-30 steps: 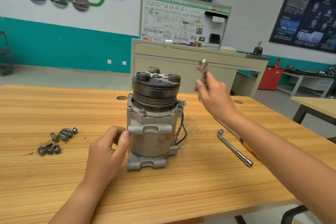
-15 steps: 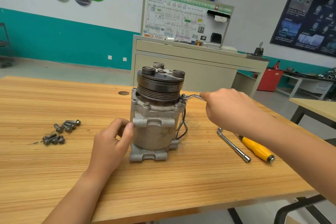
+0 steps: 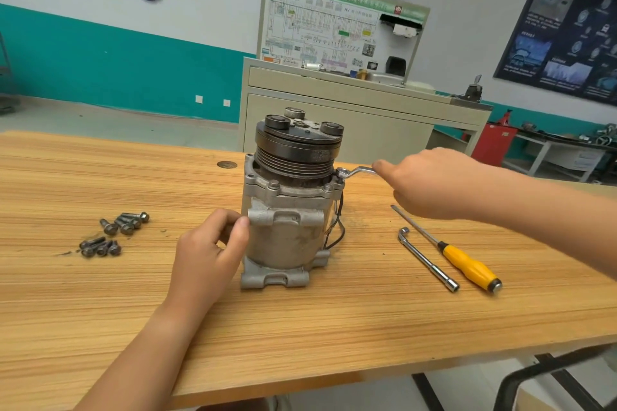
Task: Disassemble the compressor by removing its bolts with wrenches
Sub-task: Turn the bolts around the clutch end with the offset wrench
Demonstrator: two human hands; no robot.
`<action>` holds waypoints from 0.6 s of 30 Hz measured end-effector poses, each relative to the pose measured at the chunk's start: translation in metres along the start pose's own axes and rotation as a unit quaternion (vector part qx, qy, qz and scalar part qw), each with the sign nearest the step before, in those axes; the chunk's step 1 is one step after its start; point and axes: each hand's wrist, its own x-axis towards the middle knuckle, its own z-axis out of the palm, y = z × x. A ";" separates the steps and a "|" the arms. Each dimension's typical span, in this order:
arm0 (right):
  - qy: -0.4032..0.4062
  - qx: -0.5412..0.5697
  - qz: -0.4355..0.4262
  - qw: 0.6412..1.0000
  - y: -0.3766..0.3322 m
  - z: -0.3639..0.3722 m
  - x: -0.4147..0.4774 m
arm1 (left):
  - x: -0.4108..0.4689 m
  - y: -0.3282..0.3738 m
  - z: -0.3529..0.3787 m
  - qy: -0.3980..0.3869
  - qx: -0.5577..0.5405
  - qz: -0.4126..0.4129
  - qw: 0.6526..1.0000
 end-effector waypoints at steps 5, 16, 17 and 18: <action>0.048 -0.059 -0.009 0.997 0.009 0.016 0.016 | 0.000 0.001 0.000 0.000 -0.003 0.004 1.000; 0.392 0.104 -0.042 0.913 -0.009 0.051 0.080 | 0.000 0.000 0.002 -0.002 -0.002 0.005 1.000; 0.402 0.124 -0.039 0.906 -0.013 0.050 0.085 | 0.000 0.000 0.002 -0.003 -0.004 0.003 1.000; 0.405 0.144 -0.036 0.902 -0.016 0.050 0.089 | 0.001 0.001 0.003 -0.004 -0.005 0.000 1.000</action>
